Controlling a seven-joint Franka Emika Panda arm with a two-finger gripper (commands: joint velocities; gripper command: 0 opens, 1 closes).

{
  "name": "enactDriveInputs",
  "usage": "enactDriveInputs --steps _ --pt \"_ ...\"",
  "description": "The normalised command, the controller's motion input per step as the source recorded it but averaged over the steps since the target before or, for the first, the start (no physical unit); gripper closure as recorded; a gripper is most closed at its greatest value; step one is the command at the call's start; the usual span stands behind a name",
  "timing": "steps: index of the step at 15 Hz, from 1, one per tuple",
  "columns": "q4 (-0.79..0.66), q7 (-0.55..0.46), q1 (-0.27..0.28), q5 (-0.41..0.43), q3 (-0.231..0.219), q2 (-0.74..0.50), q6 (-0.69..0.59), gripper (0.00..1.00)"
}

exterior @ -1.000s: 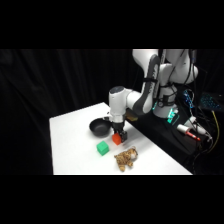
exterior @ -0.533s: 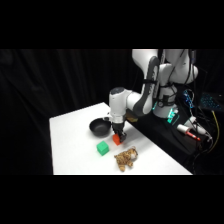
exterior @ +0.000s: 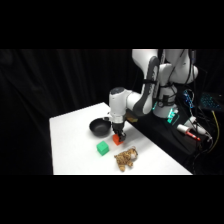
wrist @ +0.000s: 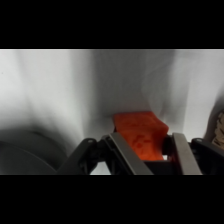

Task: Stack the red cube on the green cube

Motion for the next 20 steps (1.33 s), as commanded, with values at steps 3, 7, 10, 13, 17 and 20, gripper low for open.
enactDriveInputs --steps 3,7,10,13,17,20 --pt "-0.04 0.11 0.12 -0.123 -0.073 -0.3 -0.31 0.75" --pt "0.05 0.15 0.137 -0.191 -0.083 -0.29 -0.44 0.75" --pt "0.16 0.16 0.092 -0.19 -0.054 -0.17 -0.34 0.75" --pt "0.22 0.18 0.083 -0.204 -0.055 -0.08 -0.26 0.75" --pt "0.27 0.17 0.078 -0.177 -0.048 -0.01 -0.23 0.75" --pt "0.29 0.15 0.072 -0.141 -0.027 0.04 -0.18 0.75"
